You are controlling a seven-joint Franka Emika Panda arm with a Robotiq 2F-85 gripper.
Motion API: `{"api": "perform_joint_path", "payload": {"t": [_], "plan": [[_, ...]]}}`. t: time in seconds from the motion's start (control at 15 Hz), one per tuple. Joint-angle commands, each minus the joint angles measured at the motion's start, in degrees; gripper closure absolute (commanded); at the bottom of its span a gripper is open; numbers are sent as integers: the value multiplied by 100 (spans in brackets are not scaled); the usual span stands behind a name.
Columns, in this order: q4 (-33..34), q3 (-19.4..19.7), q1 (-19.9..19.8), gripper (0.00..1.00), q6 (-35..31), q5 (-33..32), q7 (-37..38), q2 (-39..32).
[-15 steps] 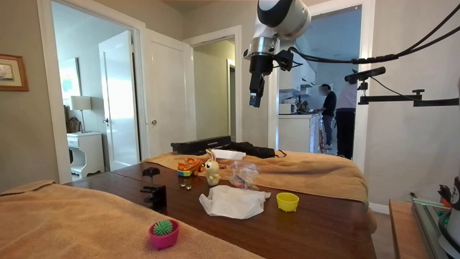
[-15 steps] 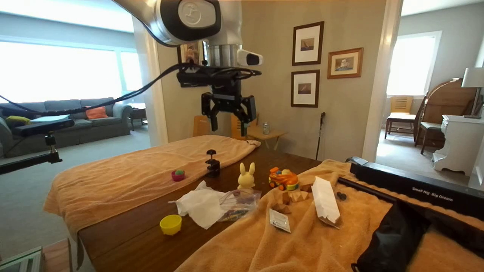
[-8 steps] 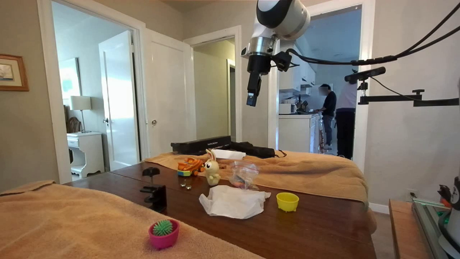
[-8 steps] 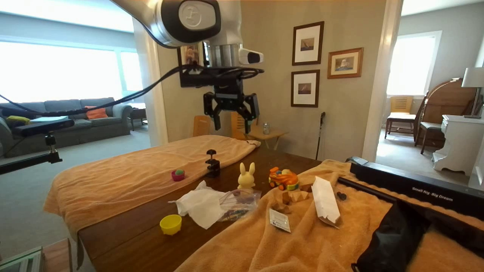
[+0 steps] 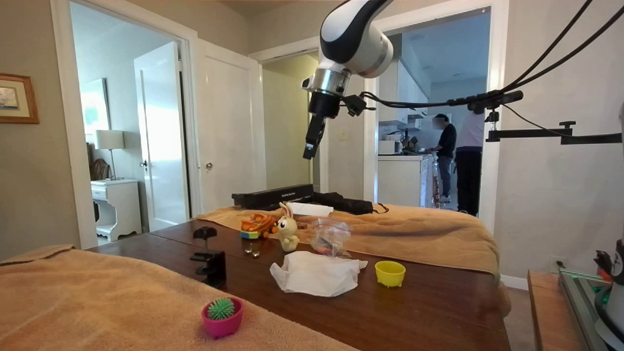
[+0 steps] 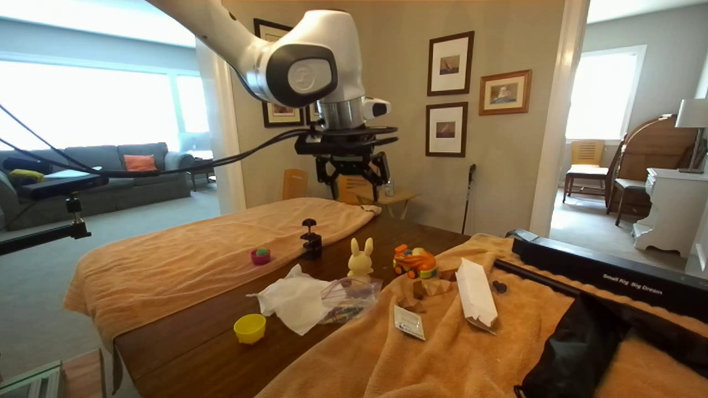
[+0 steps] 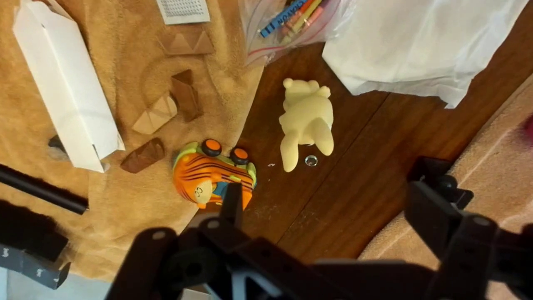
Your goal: Turn the doll to the left
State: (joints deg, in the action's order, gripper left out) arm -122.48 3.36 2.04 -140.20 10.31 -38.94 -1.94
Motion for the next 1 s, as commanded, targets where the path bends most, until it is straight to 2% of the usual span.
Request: {"api": "perform_joint_path", "payload": {"t": [0.0,0.27,0.33,0.4,0.67,0.93], "plan": [[633,-259,-80,0,-189,216,418,-753],[986,-341,-81,0,-650,-257,1607,-1249],[1073,-339,-58,0,-559,-414,1839,-1308],[754,-471,-206,0,-562,-191,1354,-1078],[789,-533,-254,0,-561,-219,1422,-1143],[846,-303,-121,0,-675,-719,2462,-1304]]}}
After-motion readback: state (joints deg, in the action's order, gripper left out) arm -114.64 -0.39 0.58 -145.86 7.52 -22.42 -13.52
